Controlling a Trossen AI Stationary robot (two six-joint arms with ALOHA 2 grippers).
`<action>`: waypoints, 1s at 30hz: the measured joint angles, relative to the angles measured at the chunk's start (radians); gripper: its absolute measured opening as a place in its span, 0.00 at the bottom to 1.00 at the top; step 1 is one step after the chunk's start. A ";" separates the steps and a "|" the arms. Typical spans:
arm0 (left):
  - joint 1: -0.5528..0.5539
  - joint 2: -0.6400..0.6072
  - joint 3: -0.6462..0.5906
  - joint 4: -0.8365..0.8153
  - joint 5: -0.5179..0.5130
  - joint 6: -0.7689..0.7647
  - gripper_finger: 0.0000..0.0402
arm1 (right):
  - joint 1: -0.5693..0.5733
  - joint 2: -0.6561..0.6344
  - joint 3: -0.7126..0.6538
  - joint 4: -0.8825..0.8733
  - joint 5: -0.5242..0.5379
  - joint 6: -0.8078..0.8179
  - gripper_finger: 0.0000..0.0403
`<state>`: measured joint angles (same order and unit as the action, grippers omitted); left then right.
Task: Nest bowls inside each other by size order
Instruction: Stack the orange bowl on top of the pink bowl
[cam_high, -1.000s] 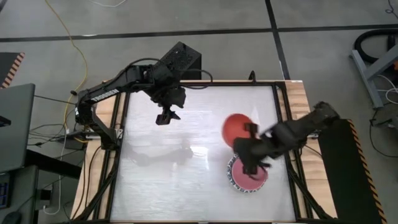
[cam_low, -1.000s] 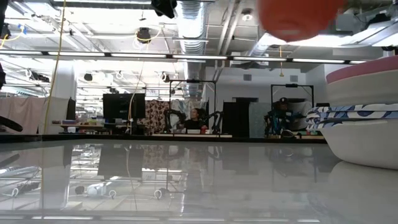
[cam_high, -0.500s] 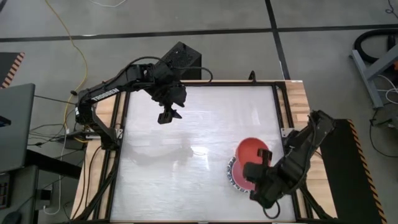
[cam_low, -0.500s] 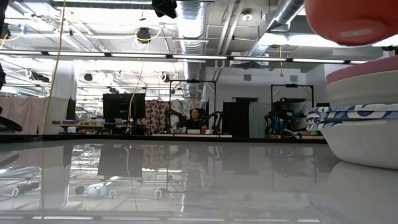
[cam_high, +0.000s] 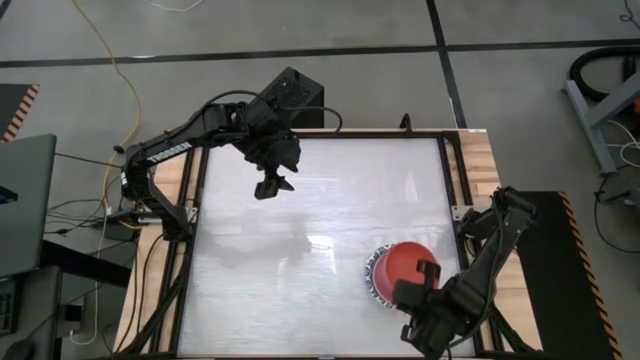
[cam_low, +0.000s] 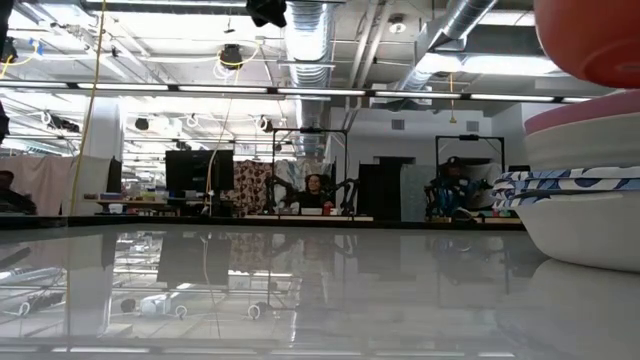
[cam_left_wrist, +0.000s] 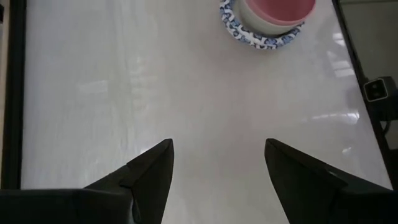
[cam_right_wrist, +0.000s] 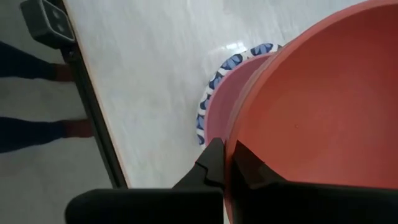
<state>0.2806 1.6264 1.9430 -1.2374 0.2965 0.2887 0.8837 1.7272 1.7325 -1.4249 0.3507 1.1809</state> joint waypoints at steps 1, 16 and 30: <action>0.000 0.000 0.000 -0.001 0.011 0.006 0.60 | 0.002 0.000 0.000 0.003 0.004 0.000 0.03; 0.000 0.000 0.000 0.028 0.049 0.024 0.60 | -0.021 -0.012 0.000 0.015 -0.018 -0.101 0.03; 0.000 0.000 0.000 0.055 -0.008 -0.030 0.60 | -0.020 -0.332 -0.373 0.313 -0.085 -0.107 0.03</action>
<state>0.2810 1.6268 1.9430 -1.1828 0.2885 0.2583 0.8634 1.3957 1.3595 -1.1122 0.2654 1.0738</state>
